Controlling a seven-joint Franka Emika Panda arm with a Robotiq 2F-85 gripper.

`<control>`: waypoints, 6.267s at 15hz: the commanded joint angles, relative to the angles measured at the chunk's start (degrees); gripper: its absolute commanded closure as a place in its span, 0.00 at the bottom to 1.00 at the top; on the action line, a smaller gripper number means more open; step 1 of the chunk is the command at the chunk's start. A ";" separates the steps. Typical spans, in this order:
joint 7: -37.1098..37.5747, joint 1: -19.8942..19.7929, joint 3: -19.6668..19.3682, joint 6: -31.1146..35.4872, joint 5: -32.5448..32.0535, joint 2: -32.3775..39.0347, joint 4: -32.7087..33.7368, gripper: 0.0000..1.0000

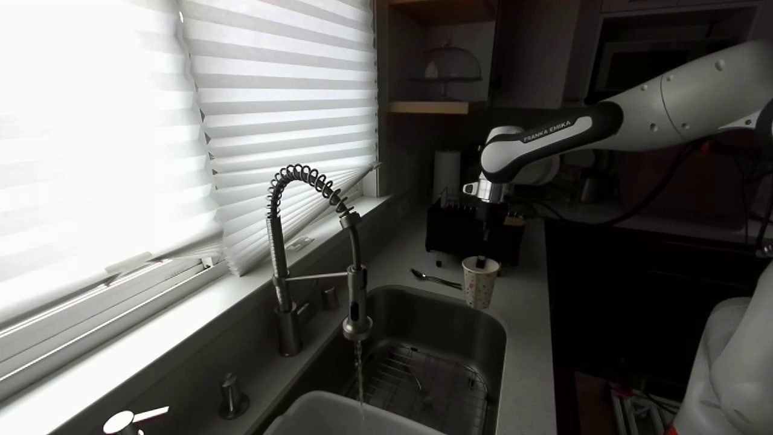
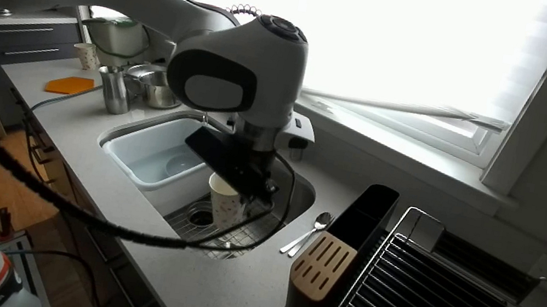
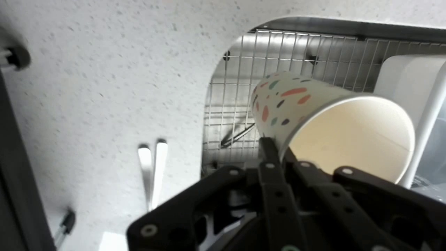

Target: Turn the faucet on then put some water in the cup

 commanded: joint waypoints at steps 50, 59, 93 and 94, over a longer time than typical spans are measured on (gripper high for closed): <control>3.04 15.08 21.07 23.56 20.63 15.19 5.69 0.99; 2.72 15.08 21.07 23.64 20.42 15.03 5.39 0.99; 16.64 2.29 2.16 13.55 5.03 -14.33 -10.93 0.99; 17.41 1.37 0.65 13.27 4.78 -15.71 -12.43 0.99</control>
